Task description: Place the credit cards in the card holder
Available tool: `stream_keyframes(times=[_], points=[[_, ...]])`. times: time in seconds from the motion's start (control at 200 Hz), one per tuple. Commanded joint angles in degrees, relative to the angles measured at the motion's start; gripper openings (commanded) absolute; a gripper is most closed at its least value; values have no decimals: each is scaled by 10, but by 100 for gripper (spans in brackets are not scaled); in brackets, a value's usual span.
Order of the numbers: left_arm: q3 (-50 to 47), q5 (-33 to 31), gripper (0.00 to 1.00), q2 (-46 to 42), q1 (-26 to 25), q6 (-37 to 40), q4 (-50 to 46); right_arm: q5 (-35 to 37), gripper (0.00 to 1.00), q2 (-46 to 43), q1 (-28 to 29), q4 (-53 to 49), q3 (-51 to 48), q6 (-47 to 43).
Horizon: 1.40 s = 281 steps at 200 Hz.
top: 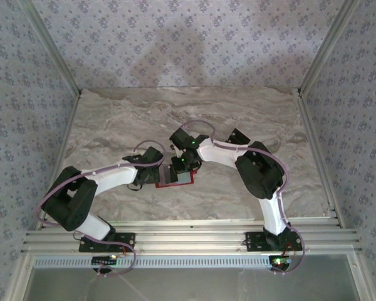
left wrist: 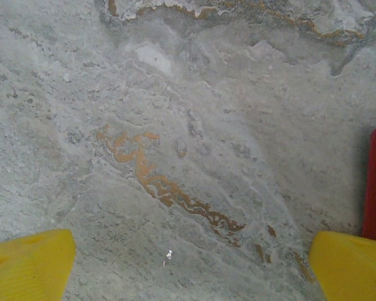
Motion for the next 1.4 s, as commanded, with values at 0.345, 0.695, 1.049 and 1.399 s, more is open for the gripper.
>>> stream_keyframes(times=[0.345,0.695,1.049,1.399], points=[[4,19,98,32,3,4,24,-31,10,33,24,-32,38,-20],[6,23,98,37,0,6,27,-52,10,56,33,-46,74,-30],[4,18,98,25,1,10,17,-31,19,-35,0,14,-70,-2],[8,15,98,-4,1,22,3,8,19,-59,-28,2,-114,-18]])
